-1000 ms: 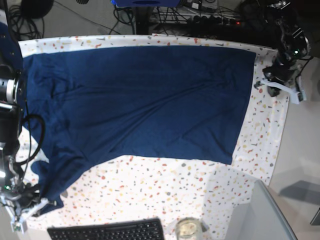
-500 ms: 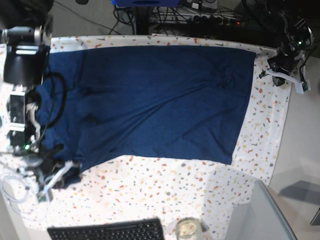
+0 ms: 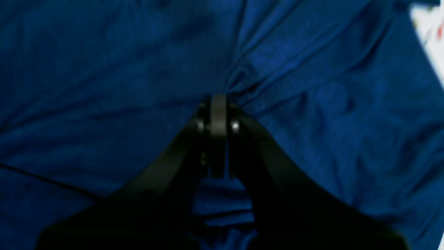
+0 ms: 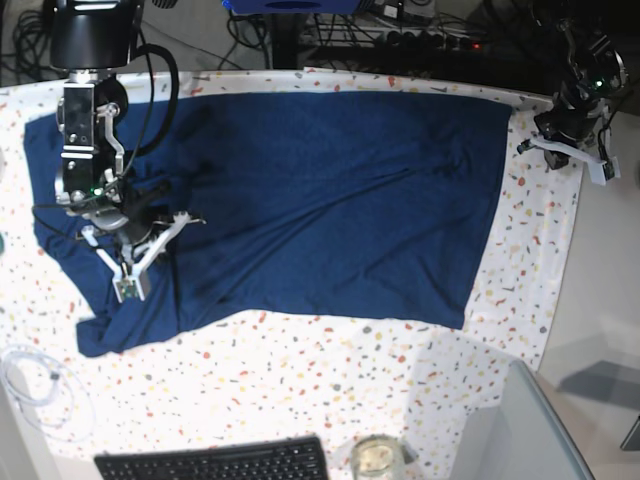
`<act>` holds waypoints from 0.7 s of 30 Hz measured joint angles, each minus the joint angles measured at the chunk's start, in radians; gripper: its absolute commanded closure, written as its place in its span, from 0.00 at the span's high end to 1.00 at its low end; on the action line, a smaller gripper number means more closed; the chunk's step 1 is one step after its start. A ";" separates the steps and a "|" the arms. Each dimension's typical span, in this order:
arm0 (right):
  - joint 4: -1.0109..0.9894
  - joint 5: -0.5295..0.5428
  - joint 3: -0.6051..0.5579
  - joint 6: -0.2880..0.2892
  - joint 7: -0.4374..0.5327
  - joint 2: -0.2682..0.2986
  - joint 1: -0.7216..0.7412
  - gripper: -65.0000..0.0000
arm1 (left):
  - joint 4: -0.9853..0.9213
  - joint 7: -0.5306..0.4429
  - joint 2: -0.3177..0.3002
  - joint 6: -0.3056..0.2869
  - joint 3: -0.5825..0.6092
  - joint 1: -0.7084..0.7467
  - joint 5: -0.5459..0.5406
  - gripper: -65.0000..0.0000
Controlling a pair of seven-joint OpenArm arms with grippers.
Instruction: Layout the t-shirt on the table in an organized manner, then fold the t-shirt properly
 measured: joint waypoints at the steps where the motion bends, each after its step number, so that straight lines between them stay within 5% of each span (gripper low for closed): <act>1: -0.021 0.002 0.005 -0.001 0.000 -0.003 0.002 0.03 | 0.000 0.000 0.000 0.000 0.000 0.000 0.000 0.00; 3: -0.057 0.003 0.004 0.000 -0.002 -0.005 0.003 0.11 | 0.000 0.000 0.000 0.000 0.000 0.000 0.000 0.00; 9: 0.039 -0.005 0.004 -0.003 -0.097 -0.005 0.002 0.57 | 0.000 0.000 0.001 0.000 -0.002 0.000 -0.001 0.00; 13: 0.069 0.002 0.124 0.001 -0.100 -0.011 0.170 0.58 | 0.000 -0.002 -0.002 0.000 -0.006 0.005 0.000 0.00; 17: -0.298 -0.047 0.240 -0.012 -0.061 0.065 0.491 0.58 | 0.004 0.001 -0.003 0.002 -0.010 0.027 -0.003 0.00; 21: -0.867 -0.049 0.279 -0.132 0.211 0.144 0.727 0.58 | 0.000 0.000 0.003 -0.003 -0.007 0.023 -0.003 0.00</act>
